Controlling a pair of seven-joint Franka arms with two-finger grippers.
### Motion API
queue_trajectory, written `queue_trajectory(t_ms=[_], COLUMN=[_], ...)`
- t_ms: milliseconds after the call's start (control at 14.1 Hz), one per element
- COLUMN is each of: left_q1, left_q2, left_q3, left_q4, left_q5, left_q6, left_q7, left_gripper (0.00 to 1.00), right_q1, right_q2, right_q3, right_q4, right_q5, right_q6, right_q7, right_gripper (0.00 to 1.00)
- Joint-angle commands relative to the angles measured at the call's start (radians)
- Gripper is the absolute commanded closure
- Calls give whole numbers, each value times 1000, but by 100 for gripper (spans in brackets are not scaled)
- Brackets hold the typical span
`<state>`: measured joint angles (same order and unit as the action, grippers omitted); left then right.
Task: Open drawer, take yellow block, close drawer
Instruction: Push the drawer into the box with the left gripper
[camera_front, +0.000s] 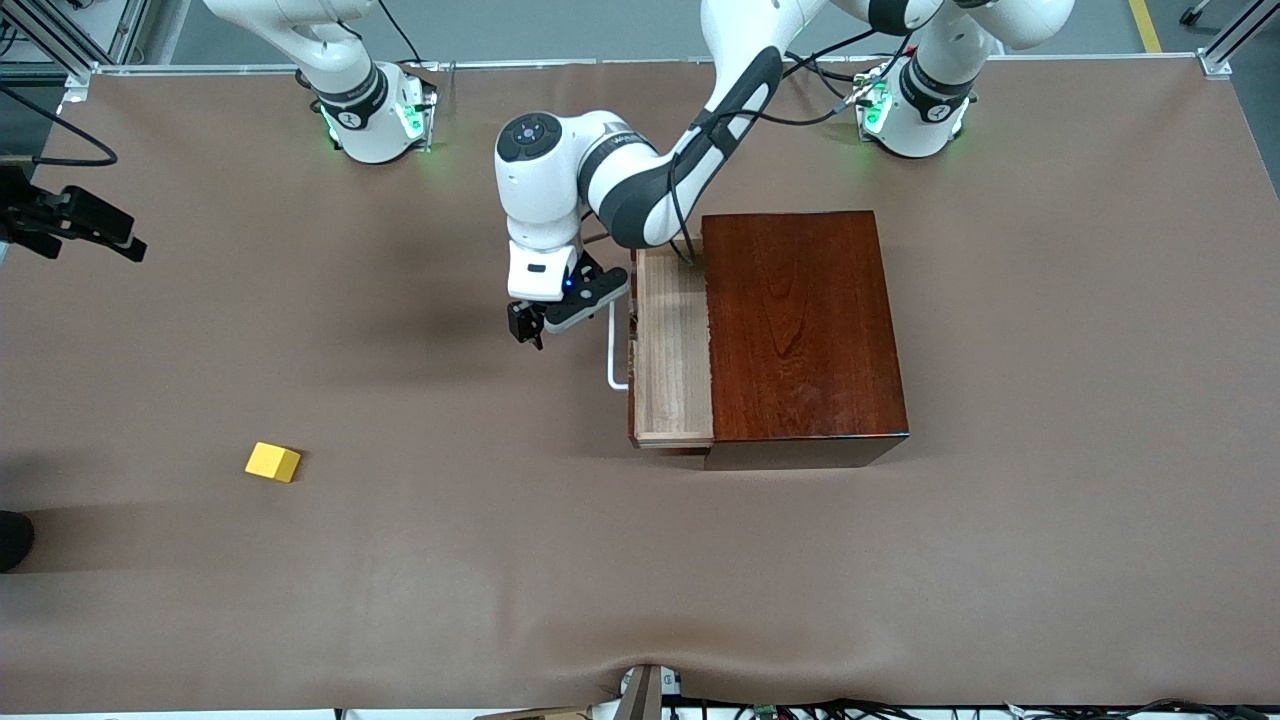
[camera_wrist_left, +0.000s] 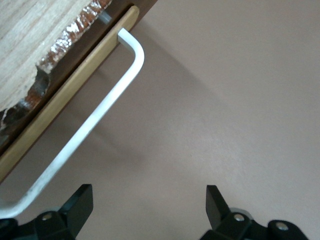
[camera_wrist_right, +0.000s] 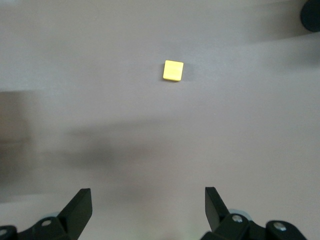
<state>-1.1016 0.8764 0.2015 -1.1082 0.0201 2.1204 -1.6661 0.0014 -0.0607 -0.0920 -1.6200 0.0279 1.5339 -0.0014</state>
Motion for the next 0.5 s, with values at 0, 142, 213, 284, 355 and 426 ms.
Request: queue_trajectory(t_ms=[0,142,213,284,355,426], left_q1=[-15,-12,-8,0,9,20], left_q2=[29,29,27,26,23,18], left_q3=[19,19,19,21,19,19], left_q4=[19,15,11,11,11,11], left_q5=[23,21,23,24,24,24], left_q6=[-5,-16,-20,-31,-57,-86], left_q7=[-20,-20,-18,-17,-9,-8], left_gripper=[0,0,0,0,0,0], right_q1=[-44,-38,-37,-32,-21,-9], right_q2=[-13,-10,-7,2,4,5], right_q3=[9,11,12,14,14,14], right_q4=[-11,-11,-11,-11,-11,-11], right_q5=[0,0,0,0,-2,-3], right_q6=[12,26,34,34,35,37], right_q7=[12,12,12,12,12,12], right_gripper=[0,0,0,0,0,0])
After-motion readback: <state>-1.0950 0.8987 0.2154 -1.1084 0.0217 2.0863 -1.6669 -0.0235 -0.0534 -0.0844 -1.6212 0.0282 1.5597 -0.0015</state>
